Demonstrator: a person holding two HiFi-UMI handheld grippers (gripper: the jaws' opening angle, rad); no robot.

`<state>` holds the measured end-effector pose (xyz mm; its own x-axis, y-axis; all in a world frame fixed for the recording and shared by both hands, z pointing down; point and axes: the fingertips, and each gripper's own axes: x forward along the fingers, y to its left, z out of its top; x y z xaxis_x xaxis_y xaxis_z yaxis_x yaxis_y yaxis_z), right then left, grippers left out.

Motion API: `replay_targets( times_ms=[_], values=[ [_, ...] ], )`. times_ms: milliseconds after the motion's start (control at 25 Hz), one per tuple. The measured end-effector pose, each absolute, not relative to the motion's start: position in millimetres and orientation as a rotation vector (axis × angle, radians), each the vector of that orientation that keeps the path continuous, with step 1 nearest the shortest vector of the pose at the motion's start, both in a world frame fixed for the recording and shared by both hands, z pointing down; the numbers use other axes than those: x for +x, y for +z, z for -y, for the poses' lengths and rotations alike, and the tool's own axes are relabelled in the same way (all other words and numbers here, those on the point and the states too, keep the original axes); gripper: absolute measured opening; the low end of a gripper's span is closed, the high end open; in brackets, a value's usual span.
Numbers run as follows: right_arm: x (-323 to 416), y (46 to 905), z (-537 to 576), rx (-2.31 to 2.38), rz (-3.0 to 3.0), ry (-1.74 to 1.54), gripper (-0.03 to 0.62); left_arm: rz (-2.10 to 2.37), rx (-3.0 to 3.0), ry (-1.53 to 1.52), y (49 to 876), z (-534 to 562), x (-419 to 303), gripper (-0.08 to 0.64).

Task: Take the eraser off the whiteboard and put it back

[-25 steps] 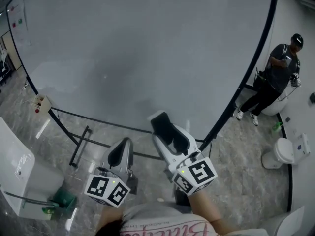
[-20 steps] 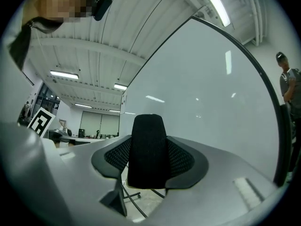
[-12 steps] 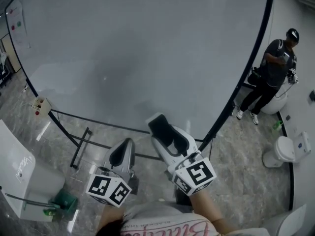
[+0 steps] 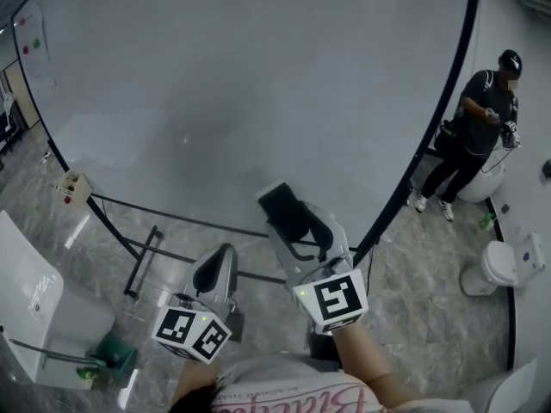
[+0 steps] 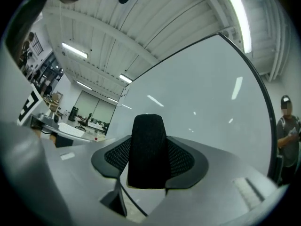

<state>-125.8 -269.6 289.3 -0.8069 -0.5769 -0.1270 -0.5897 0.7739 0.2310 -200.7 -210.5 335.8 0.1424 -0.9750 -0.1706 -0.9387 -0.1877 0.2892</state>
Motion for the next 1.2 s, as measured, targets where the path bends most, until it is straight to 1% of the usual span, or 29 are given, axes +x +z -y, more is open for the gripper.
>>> replay_targets(
  times_ms=[240, 600, 880, 1040, 1200],
  values=[
    [-135.5, 243.9, 296.9, -1.042, -2.831, 0.568, 0.229, 1.943, 2.268, -0.465, 338.3, 211.9, -202.8, 0.000],
    [-155.6, 170.1, 340.5, -1.338, -2.665, 1.151, 0.230, 1.967, 2.236, -0.476, 340.8, 210.7, -212.7, 0.000],
    [-178.9, 156.2, 368.8, -1.503, -2.563, 1.520, 0.230, 1.954, 2.227, -0.475, 348.6, 209.7, -214.3, 0.000],
    [-184.1, 153.3, 382.7, -1.531, -2.535, 1.625, 0.232, 1.955, 2.214, -0.469, 352.4, 207.7, -215.3, 0.000],
    [-184.7, 151.9, 385.5, -1.537, -2.520, 1.654, 0.232, 1.969, 2.202, -0.473, 351.0, 205.8, -220.3, 0.000]
  ],
)
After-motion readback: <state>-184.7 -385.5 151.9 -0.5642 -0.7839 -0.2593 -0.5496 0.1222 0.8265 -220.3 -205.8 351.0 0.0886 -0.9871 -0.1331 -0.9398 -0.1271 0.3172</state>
